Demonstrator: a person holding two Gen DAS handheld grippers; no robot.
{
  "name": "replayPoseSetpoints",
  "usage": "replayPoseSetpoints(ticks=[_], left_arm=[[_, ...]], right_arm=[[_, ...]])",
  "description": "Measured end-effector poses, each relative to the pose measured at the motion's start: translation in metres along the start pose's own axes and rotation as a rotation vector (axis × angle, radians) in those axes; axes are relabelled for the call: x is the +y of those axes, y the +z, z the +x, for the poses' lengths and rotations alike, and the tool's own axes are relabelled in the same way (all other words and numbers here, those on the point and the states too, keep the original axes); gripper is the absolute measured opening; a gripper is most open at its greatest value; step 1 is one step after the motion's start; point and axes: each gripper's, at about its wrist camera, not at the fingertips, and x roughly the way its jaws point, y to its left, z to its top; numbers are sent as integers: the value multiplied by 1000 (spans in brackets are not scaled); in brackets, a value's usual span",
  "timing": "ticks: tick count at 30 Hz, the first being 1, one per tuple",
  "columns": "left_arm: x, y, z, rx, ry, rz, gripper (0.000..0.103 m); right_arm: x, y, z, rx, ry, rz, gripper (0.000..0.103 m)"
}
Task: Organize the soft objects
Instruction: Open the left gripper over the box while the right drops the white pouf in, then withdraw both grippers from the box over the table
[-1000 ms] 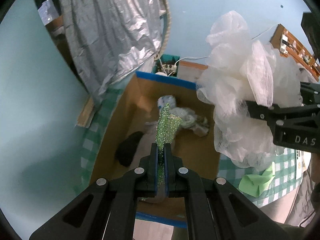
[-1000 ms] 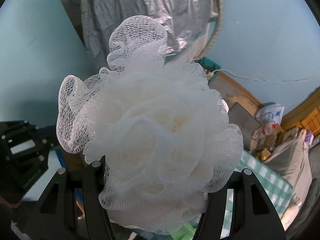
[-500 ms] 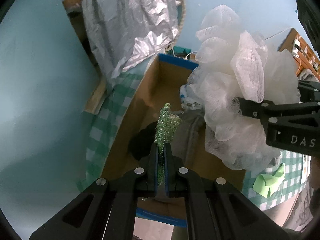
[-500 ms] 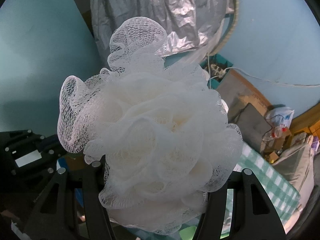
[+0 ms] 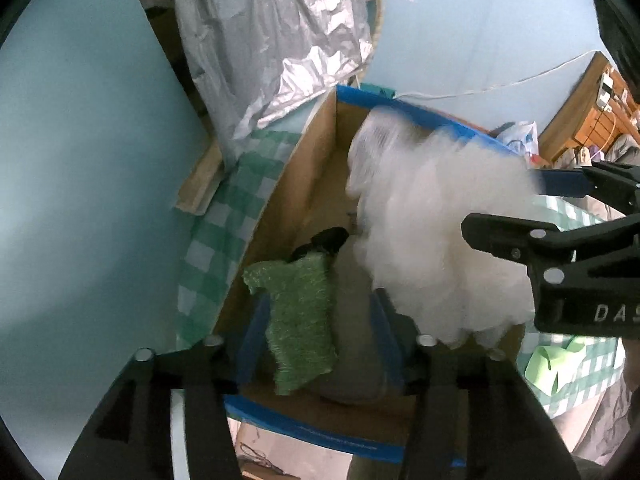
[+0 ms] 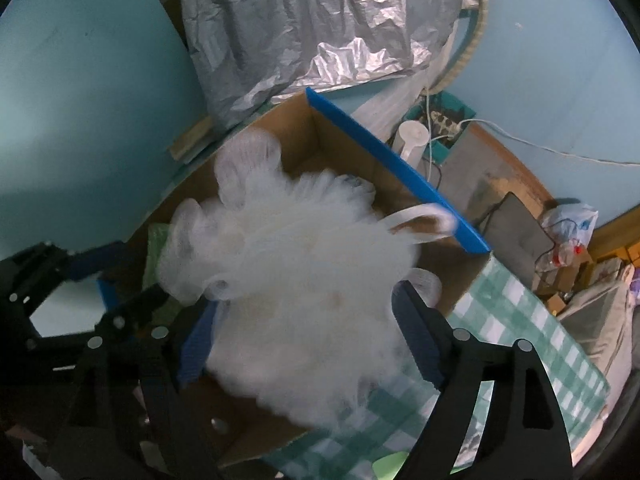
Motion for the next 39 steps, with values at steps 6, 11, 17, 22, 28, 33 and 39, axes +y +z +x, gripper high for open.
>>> replayPoseSetpoints(ticks=[6, 11, 17, 22, 28, 33, 39], left_arm=[[-2, -3, -8, 6, 8, -3, 60], [-5, -6, -20, -6, 4, -8, 61], [-17, -8, -37, -34, 0, 2, 67], [-33, -11, -50, -44, -1, 15, 71], [-51, -17, -64, -57, -8, 29, 73], [-70, -22, -71, -59, -17, 51, 74], [-98, -27, -75, -54, -44, 96, 74]], right_arm=[[-5, 2, -17, -44, 0, 15, 85], [-11, -1, -30, -61, -8, 26, 85], [-19, -14, -43, -76, -22, 21, 85], [-28, -29, -54, -80, -29, 30, 85], [-43, -49, -68, -84, -41, 45, 85], [-59, -67, -79, -87, -54, 75, 85], [-83, -93, -88, -84, -69, 127, 85]])
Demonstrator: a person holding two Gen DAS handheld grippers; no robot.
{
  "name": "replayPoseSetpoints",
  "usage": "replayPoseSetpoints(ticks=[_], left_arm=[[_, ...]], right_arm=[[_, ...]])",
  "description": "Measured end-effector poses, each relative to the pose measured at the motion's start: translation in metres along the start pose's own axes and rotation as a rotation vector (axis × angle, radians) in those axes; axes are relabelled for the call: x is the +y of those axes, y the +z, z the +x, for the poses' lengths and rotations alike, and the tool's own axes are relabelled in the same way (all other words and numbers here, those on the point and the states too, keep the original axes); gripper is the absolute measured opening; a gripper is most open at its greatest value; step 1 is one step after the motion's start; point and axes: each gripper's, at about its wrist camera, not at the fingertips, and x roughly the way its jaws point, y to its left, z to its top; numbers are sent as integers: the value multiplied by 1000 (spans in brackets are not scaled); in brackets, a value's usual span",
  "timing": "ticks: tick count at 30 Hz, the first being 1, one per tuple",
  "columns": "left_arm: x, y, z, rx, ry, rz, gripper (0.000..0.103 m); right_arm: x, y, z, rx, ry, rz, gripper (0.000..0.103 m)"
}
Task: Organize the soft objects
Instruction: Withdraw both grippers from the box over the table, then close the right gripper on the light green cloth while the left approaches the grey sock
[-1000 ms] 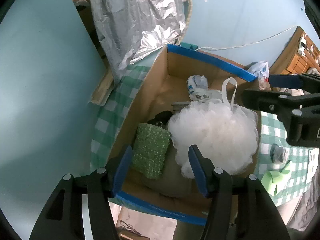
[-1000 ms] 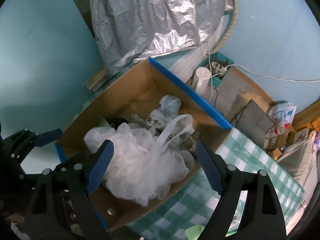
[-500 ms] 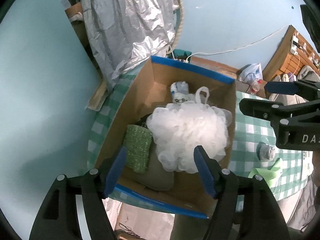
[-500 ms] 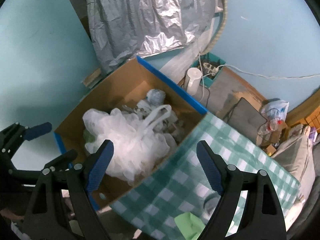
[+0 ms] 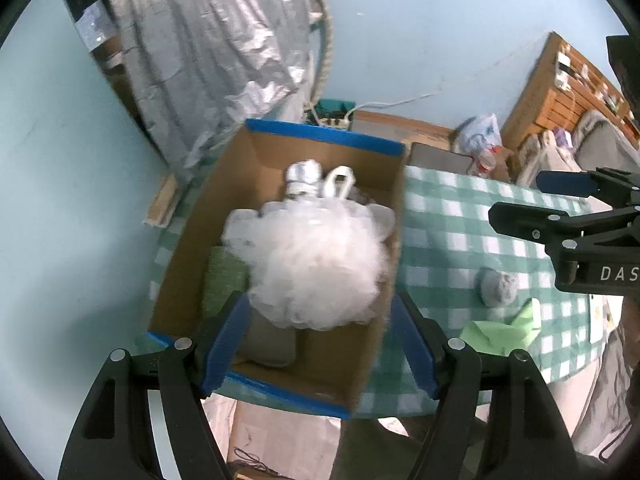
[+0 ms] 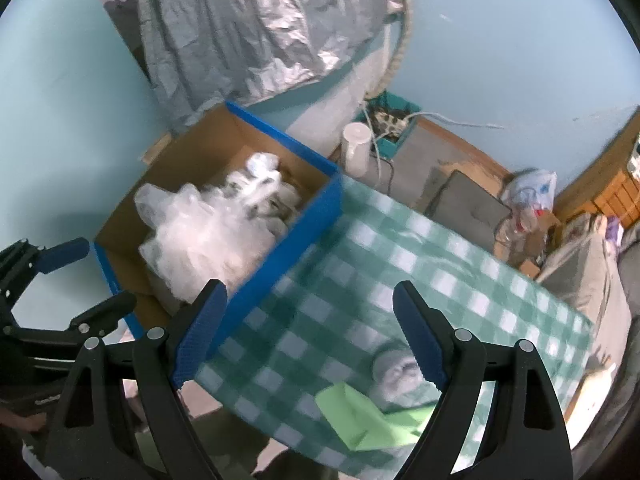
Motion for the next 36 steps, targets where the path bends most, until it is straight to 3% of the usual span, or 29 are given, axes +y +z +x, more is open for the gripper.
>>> replayPoseSetpoints(ticks=[19, 36], left_arm=[[-102, -15, 20, 48, -77, 205, 75], [-142, -40, 70, 131, -98, 346, 75]], right_arm=[[-87, -82, -12, 62, -87, 152, 85], [-114, -155, 51, 174, -56, 217, 85]])
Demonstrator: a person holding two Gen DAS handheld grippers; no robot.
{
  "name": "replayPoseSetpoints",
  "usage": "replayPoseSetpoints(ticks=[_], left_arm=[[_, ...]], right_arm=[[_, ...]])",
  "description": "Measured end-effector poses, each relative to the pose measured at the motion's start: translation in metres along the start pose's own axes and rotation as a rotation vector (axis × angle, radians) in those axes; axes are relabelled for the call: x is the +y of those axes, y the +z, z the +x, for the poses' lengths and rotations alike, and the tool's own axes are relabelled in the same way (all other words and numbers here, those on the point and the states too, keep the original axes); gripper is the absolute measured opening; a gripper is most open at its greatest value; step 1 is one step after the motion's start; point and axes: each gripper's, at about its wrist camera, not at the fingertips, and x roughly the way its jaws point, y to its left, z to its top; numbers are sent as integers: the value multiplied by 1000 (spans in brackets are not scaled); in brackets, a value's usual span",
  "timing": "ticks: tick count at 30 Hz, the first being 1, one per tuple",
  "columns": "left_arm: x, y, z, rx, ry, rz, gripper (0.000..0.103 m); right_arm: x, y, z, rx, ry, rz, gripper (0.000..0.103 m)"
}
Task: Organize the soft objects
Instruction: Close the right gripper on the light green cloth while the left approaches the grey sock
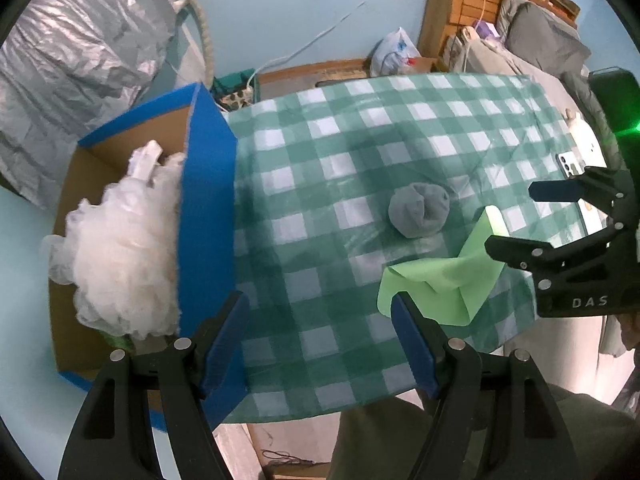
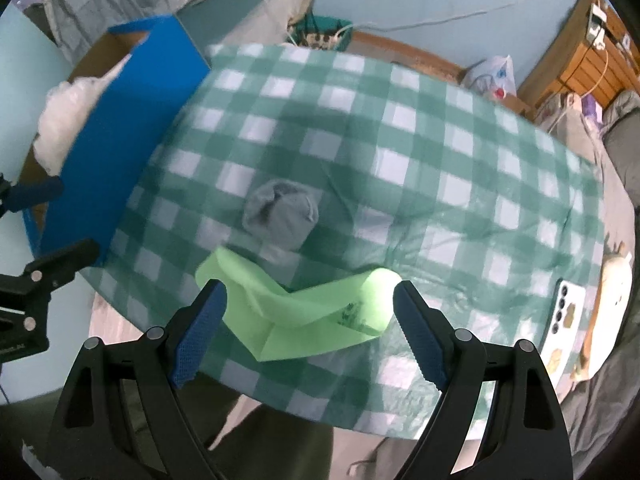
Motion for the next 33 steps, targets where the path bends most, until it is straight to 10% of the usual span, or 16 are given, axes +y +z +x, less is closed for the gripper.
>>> replayPoseSetpoints(ticks=[25, 31, 33], left_arm=[[-6, 6, 51, 77, -34, 15, 75], [-10, 11, 50, 73, -35, 20, 75], [-12, 13, 50, 73, -37, 20, 75]], right_arm=[[17, -25, 81, 118, -38, -82, 82], [29, -28, 82, 98, -77, -137, 64], [33, -29, 81, 89, -83, -143, 42]])
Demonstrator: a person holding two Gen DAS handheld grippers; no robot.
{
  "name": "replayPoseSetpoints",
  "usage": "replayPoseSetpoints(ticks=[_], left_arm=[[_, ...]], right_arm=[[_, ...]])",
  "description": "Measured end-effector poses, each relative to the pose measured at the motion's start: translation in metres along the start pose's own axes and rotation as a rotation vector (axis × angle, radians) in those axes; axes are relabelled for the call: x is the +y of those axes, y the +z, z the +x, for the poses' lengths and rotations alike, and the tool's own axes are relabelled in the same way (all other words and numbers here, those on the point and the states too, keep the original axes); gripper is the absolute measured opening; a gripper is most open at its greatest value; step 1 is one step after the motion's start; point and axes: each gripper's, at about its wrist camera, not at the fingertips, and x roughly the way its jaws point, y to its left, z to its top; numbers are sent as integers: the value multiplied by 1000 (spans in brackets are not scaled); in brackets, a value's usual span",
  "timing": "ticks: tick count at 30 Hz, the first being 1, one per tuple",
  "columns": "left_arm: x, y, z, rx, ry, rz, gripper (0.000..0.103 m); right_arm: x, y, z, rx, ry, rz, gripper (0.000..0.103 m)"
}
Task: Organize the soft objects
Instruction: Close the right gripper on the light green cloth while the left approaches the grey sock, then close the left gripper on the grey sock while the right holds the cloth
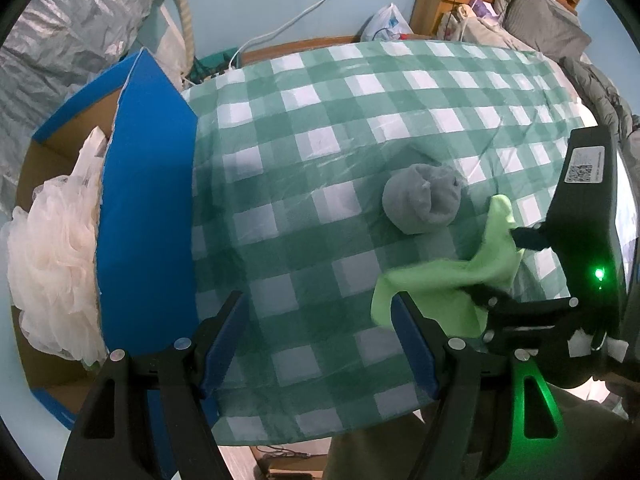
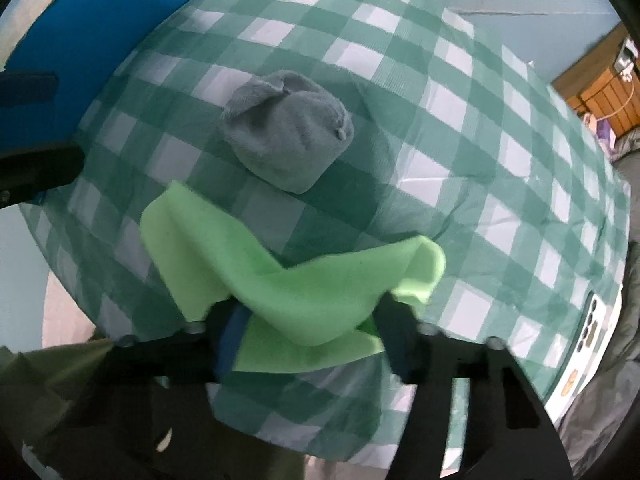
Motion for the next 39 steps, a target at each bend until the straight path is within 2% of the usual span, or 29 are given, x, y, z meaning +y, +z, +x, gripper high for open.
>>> replayPoseSetpoints(ticks=[1, 2, 6, 17, 21, 31, 39], left_arm=[[-1, 1, 0, 0, 0, 1, 75], [-2, 2, 0, -2, 0, 2, 75], [-7, 6, -1, -7, -6, 10, 75], [-23, 22, 3, -5, -24, 30, 75], [-36, 28, 4, -10, -39, 44, 82], [-62, 48, 14, -5, -47, 60, 83], [-70, 62, 34, 23, -55, 4, 83]], right_arm=[[-1, 0, -2, -3, 4, 3, 33], [-3, -1, -3, -1, 13, 12, 17], [-14, -4, -8, -7, 57, 47, 12], [-66, -15, -29, -38, 51, 105, 10], [-90, -18, -34, -44, 20, 166, 10], [-140, -19, -48, -85, 5, 251, 10], [-147, -9, -43, -101, 6, 249, 10]])
